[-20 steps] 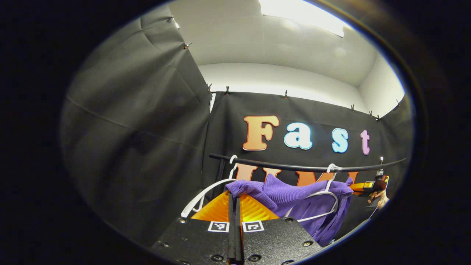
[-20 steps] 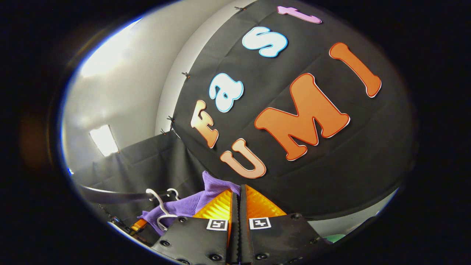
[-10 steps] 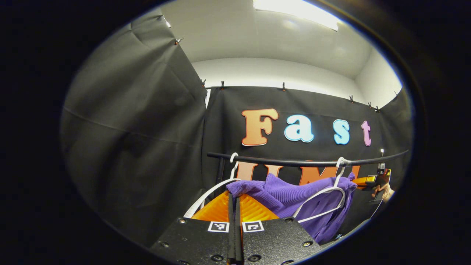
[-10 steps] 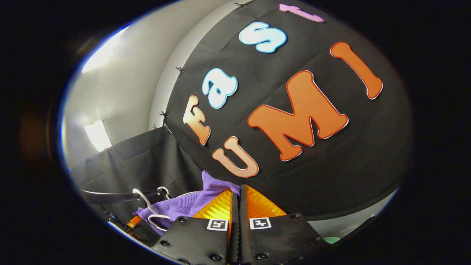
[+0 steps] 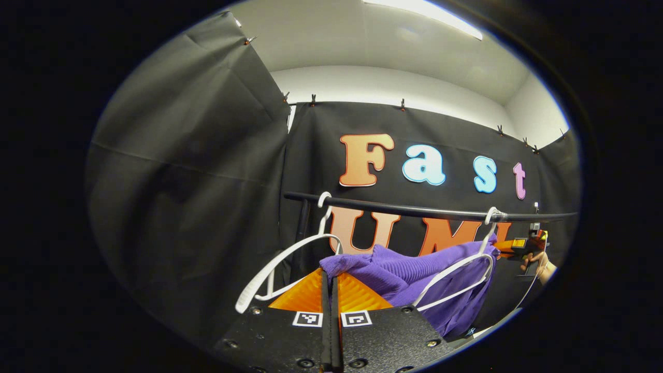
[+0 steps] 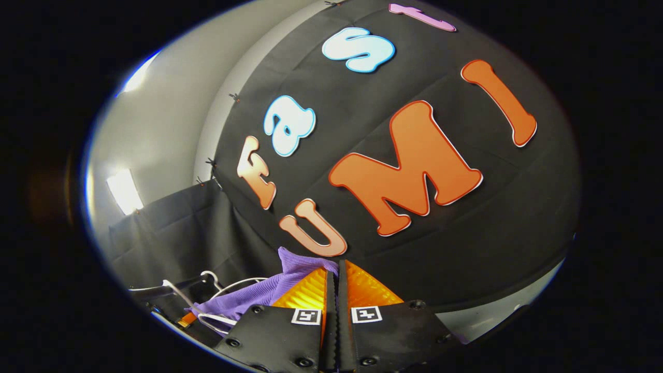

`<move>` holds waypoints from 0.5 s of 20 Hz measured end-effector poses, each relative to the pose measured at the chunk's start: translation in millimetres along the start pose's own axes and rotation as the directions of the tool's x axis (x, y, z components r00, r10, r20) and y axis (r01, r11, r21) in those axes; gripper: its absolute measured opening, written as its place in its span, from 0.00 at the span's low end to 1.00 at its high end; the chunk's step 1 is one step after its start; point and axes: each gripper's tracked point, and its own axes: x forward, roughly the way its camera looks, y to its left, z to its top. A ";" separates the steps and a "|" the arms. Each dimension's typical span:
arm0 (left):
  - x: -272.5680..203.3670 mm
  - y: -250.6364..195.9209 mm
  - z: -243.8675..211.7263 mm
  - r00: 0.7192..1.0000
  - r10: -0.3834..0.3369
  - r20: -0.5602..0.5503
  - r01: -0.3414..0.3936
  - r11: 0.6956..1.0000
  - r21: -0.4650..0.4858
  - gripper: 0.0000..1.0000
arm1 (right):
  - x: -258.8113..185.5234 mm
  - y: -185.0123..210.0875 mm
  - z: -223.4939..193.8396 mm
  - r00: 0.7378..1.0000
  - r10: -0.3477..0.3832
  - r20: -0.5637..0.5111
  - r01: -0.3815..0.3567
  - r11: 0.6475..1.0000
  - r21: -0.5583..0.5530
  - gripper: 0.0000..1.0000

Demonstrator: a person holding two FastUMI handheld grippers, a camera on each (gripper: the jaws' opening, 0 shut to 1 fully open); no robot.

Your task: Grasp the clothes on the hanger with both hands and then place them into the laundry hamper below.

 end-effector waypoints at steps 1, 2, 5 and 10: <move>1.4 -2.9 -7.3 1.000 0.006 -0.010 -0.006 1.000 0.007 0.00 | 1.2 -3.9 -5.1 1.000 -0.004 -0.016 0.004 1.000 0.006 0.08; 0.8 -7.1 -13.8 1.000 0.008 -0.018 -0.008 1.000 0.012 0.00 | 2.9 -6.5 -12.0 0.999 -0.008 -0.037 0.008 1.000 0.009 0.08; -6.3 -11.1 -33.7 0.999 0.032 -0.042 -0.030 0.999 0.033 0.00 | 0.3 -17.2 -25.3 0.998 -0.009 -0.058 0.008 1.000 -0.016 0.08; -26.3 -10.4 -55.6 0.996 0.056 -0.063 -0.056 0.998 -0.001 0.00 | -14.0 -35.4 -48.2 0.995 -0.014 -0.102 0.011 1.000 -0.029 0.08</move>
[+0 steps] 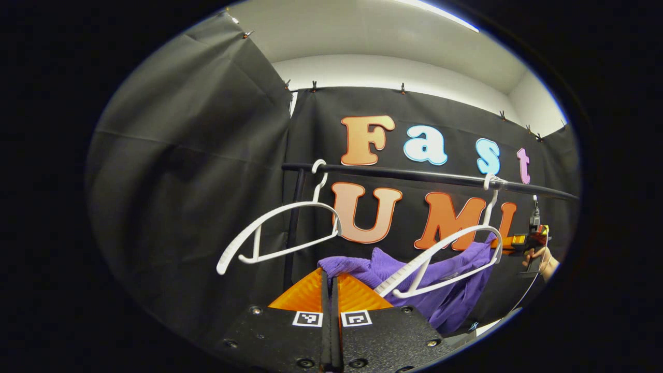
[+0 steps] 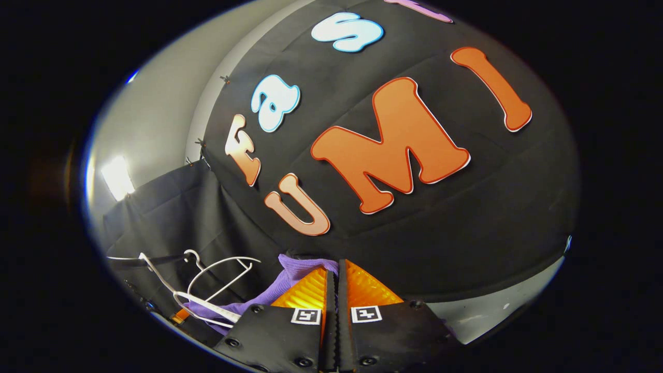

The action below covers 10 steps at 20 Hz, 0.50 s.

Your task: Grasp the clothes on the hanger with both hands and then place them into the laundry hamper below.

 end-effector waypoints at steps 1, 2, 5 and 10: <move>-1.9 0.6 -5.5 1.000 0.004 -0.009 -0.004 1.000 -0.003 0.00 | -3.5 -7.9 -7.8 1.000 -0.010 -0.014 0.010 1.000 -0.005 0.08; -4.0 1.4 -12.4 1.000 0.010 -0.022 -0.010 1.000 -0.007 0.00 | -4.3 -13.1 -15.4 0.999 -0.020 -0.028 0.020 1.000 -0.007 0.08; -11.5 4.4 -34.9 0.997 0.038 -0.064 -0.040 0.999 -0.019 0.00 | -9.4 -31.2 -43.9 0.996 -0.052 -0.074 0.051 0.999 -0.009 0.08; -29.5 5.8 -78.1 0.989 0.076 -0.131 -0.079 0.997 -0.020 0.00 | -18.7 -63.0 -94.4 0.984 -0.117 -0.136 0.113 0.993 -0.035 0.08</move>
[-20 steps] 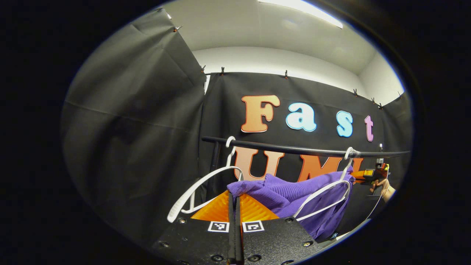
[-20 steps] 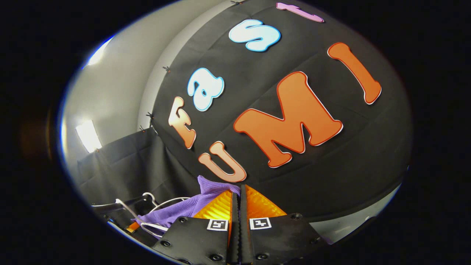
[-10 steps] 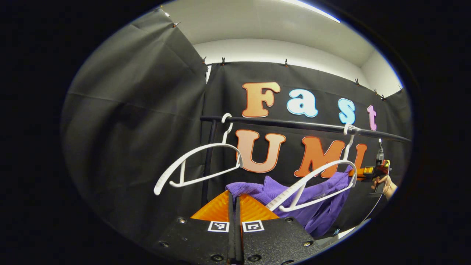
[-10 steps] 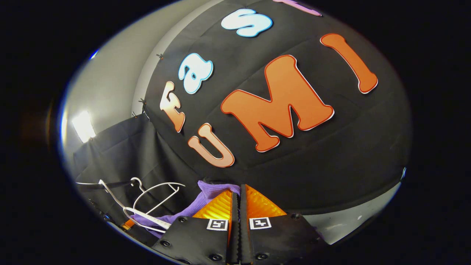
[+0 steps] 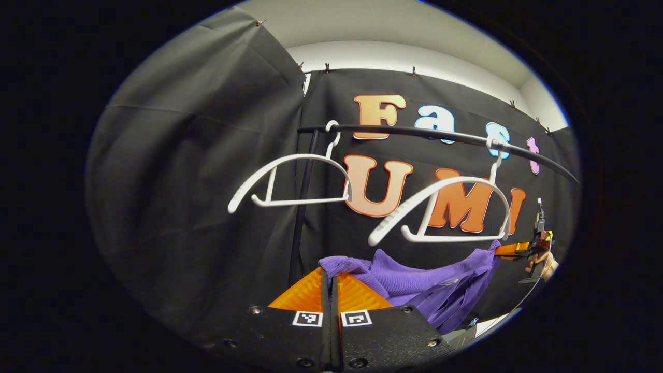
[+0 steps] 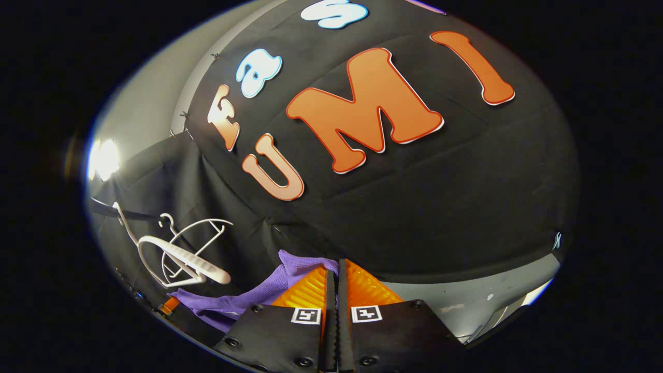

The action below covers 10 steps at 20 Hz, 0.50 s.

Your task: Grasp the clothes on the hanger with both hands and then place them into the laundry hamper below.

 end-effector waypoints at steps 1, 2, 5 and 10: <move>-2.4 -0.7 -9.5 1.000 0.000 -0.018 -0.001 1.000 -0.012 0.00 | -0.4 -7.0 -9.2 1.000 -0.017 -0.012 0.017 1.000 0.001 0.08; -6.4 -1.1 -19.8 0.999 0.000 -0.035 -0.001 1.000 -0.020 0.00 | 0.5 -15.3 -23.2 0.999 -0.036 -0.032 0.037 0.999 0.003 0.08; -14.7 -1.9 -48.2 0.996 -0.002 -0.088 0.001 1.000 -0.019 0.00 | -3.2 -33.1 -65.5 0.993 -0.085 -0.088 0.087 0.996 0.013 0.08; -24.6 -16.2 -83.5 0.987 -0.042 -0.152 0.038 0.999 -0.029 0.00 | -16.4 -40.9 -121.2 0.981 -0.142 -0.135 0.136 0.989 -0.055 0.08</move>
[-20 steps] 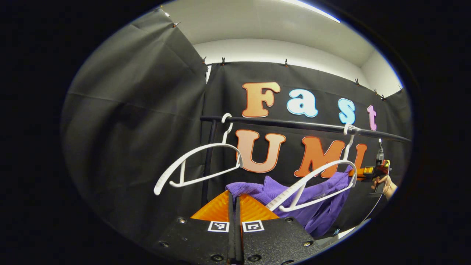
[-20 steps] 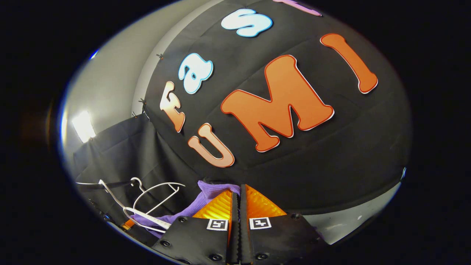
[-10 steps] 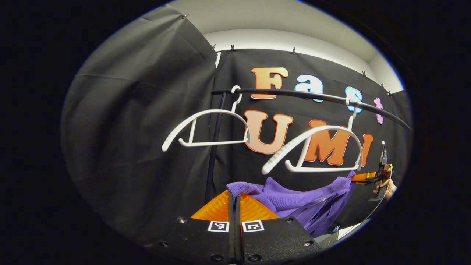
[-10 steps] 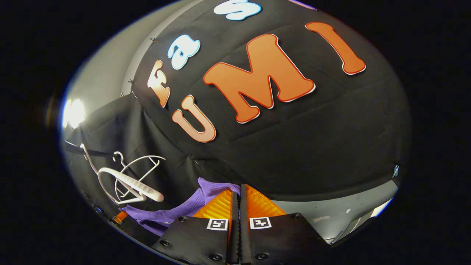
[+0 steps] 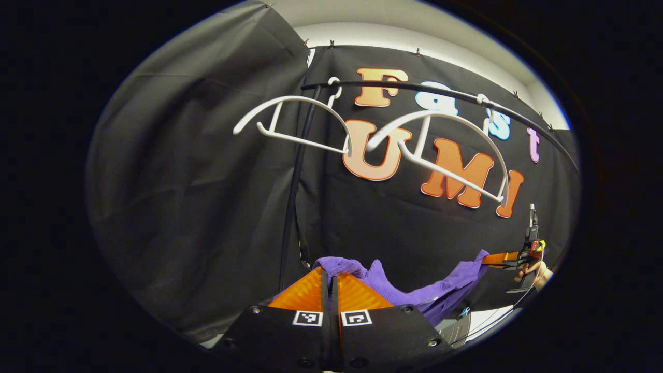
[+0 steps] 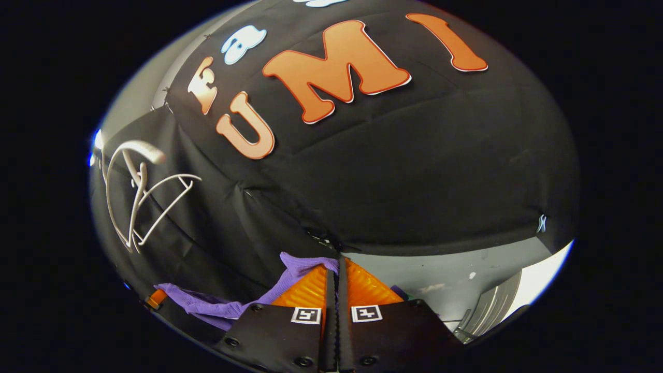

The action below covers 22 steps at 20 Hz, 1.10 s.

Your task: Grasp the clothes on the hanger with both hands and then place them into the laundry hamper below.

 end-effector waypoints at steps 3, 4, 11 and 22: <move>1.6 -16.2 -16.4 0.999 -0.041 -0.029 0.041 0.999 0.006 0.00 | -8.7 7.4 -33.0 0.999 -0.022 -0.027 0.021 0.999 -0.049 0.08; 2.0 -23.3 -20.4 0.998 -0.055 -0.036 0.055 0.998 0.011 0.00 | -12.5 10.4 -42.7 0.999 -0.029 -0.030 0.027 0.997 -0.068 0.08; 9.2 -84.6 -36.2 0.979 -0.192 -0.069 0.197 0.978 0.067 0.00 | -42.2 51.6 -80.3 0.999 -0.034 -0.015 0.031 0.988 -0.151 0.08; 25.5 -187.4 -73.1 0.919 -0.362 -0.156 0.378 0.922 0.088 0.00 | -73.0 75.9 -112.9 0.996 -0.083 0.027 0.086 0.984 -0.155 0.08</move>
